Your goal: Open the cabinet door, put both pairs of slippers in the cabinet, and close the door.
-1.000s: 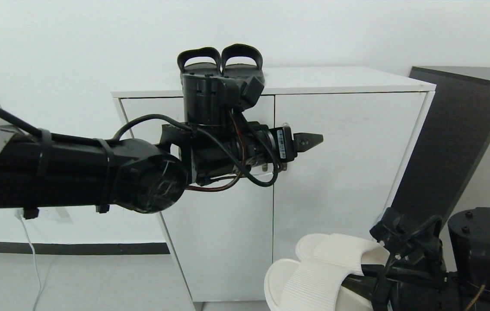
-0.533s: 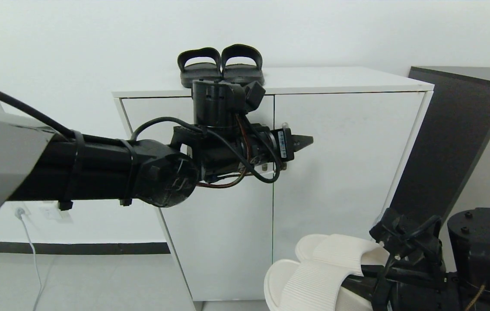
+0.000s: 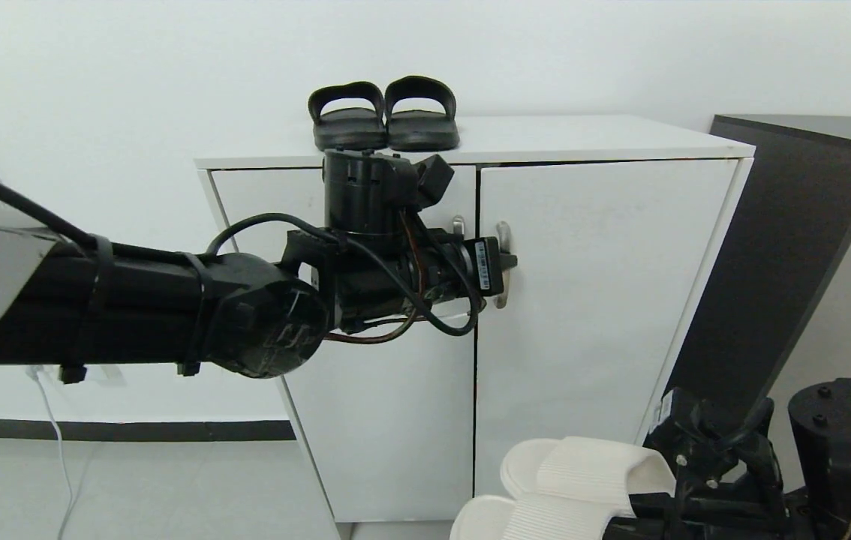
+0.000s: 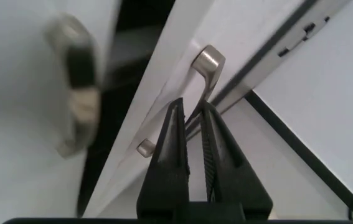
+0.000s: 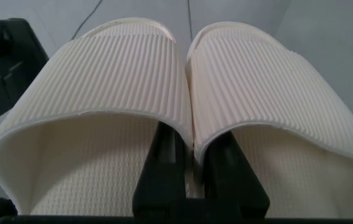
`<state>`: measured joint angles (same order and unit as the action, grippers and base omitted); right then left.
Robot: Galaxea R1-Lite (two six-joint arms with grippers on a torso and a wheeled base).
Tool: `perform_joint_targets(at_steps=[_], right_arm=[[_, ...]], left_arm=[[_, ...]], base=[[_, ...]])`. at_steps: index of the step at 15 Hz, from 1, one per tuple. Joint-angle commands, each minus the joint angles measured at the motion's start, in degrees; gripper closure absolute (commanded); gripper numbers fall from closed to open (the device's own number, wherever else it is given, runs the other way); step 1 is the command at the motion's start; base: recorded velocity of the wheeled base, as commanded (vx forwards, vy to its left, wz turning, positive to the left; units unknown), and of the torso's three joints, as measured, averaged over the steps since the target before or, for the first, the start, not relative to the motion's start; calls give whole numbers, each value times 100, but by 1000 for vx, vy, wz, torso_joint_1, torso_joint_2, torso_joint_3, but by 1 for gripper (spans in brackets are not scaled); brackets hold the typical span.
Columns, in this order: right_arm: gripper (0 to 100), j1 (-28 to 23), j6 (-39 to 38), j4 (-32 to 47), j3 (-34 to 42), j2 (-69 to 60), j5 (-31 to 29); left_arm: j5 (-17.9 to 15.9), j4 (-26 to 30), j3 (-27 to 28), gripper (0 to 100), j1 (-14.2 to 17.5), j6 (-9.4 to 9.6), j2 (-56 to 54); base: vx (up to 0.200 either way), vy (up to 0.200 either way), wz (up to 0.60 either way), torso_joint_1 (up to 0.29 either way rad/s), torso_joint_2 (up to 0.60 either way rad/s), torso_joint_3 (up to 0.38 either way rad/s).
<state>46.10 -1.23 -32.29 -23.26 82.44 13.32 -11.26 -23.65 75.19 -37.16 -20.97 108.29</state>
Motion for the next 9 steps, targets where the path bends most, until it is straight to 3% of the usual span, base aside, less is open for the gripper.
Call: perform_joint_targets(at_steps=[1,6,9], right_arm=[[100,-5,62,4,102,-211,153],[100,-5,123,4,155,-211,179],[100,-5,229,4,164,-176,179]], left_arm=[[1,-17,-251,100,-160,-4,-379],[37,-34,-866,100,-345,-39,-1038],[45,-34,-1543,100,-354,-39,-1855]], base=[[0,0,0,0,0,0],[0,0,0,0,0,0],[0,0,0,0,0,0]])
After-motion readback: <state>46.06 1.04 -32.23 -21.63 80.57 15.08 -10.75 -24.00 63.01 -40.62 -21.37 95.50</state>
